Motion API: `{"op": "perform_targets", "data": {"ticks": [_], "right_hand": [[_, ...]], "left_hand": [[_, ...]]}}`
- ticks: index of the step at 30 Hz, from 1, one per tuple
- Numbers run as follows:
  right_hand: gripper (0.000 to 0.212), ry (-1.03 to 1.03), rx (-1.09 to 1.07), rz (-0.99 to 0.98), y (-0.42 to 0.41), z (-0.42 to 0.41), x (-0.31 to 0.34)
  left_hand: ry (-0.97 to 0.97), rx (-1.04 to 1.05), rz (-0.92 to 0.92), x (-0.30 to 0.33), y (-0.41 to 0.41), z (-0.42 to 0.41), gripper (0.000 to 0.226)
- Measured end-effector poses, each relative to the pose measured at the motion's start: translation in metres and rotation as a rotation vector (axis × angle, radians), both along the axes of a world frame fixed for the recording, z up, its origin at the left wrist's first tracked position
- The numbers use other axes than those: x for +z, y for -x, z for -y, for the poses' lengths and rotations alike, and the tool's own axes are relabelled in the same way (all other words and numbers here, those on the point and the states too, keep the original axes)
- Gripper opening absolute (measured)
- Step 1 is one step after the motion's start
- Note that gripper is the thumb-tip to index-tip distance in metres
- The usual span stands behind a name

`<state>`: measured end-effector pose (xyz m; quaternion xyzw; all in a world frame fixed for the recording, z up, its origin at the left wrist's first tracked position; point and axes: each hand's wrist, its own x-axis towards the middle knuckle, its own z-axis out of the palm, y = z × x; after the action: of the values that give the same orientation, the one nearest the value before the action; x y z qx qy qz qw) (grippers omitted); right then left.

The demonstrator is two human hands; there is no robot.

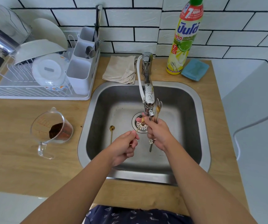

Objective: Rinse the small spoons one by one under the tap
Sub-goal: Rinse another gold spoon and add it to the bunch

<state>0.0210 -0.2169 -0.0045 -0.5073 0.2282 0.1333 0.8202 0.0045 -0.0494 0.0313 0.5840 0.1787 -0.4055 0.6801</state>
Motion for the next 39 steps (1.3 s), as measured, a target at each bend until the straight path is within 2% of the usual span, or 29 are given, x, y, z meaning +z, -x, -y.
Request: {"op": "perform_targets", "data": {"ticks": [3, 5, 7, 10, 16, 20, 26, 29, 31, 35, 37, 39], "right_hand": [[0.01, 0.005, -0.015, 0.035, 0.003, -0.001, -0.001], [0.014, 0.064, -0.076, -0.002, 0.004, -0.004, -0.002], [0.021, 0.168, -0.121, -0.025, 0.004, -0.005, -0.004], [0.016, 0.294, -0.124, -0.023, 0.005, -0.008, -0.007], [0.016, 0.232, -0.043, 0.011, 0.008, -0.008, -0.003], [0.017, 0.266, -0.071, -0.03, 0.008, -0.004, -0.002], [0.02, 0.035, 0.019, -0.007, 0.009, 0.001, -0.002], [0.012, 0.014, 0.009, -0.021, 0.009, 0.0, 0.0], [0.015, 0.055, -0.038, -0.058, 0.006, -0.001, 0.001], [0.027, 0.185, -0.086, -0.099, 0.002, -0.001, 0.001], [0.023, 0.087, -0.09, -0.07, 0.0, 0.0, 0.001], [0.023, -0.035, -0.071, -0.029, 0.0, 0.002, 0.0]], "left_hand": [[0.152, 0.083, -0.125, 0.003, 0.001, -0.001, 0.027], [0.156, 0.08, -0.111, 0.005, 0.0, -0.002, 0.026], [0.038, -0.036, -0.019, 0.008, 0.0, -0.003, 0.026], [-0.205, -0.217, 0.163, 0.011, 0.001, -0.001, 0.033], [-0.242, -0.124, 0.222, 0.01, 0.003, 0.005, 0.032], [-0.144, -0.097, 0.139, 0.009, 0.001, 0.005, 0.029], [0.266, 0.212, -0.241, 0.01, -0.004, 0.0, 0.026], [0.32, 0.212, -0.31, 0.012, -0.006, -0.001, 0.026], [0.17, 0.135, -0.211, 0.01, -0.005, -0.002, 0.029], [-0.249, -0.164, 0.235, 0.0, 0.0, -0.006, 0.027], [-0.29, -0.18, 0.29, -0.002, 0.0, -0.007, 0.027], [-0.246, -0.162, 0.257, -0.001, 0.0, -0.006, 0.029]]}}
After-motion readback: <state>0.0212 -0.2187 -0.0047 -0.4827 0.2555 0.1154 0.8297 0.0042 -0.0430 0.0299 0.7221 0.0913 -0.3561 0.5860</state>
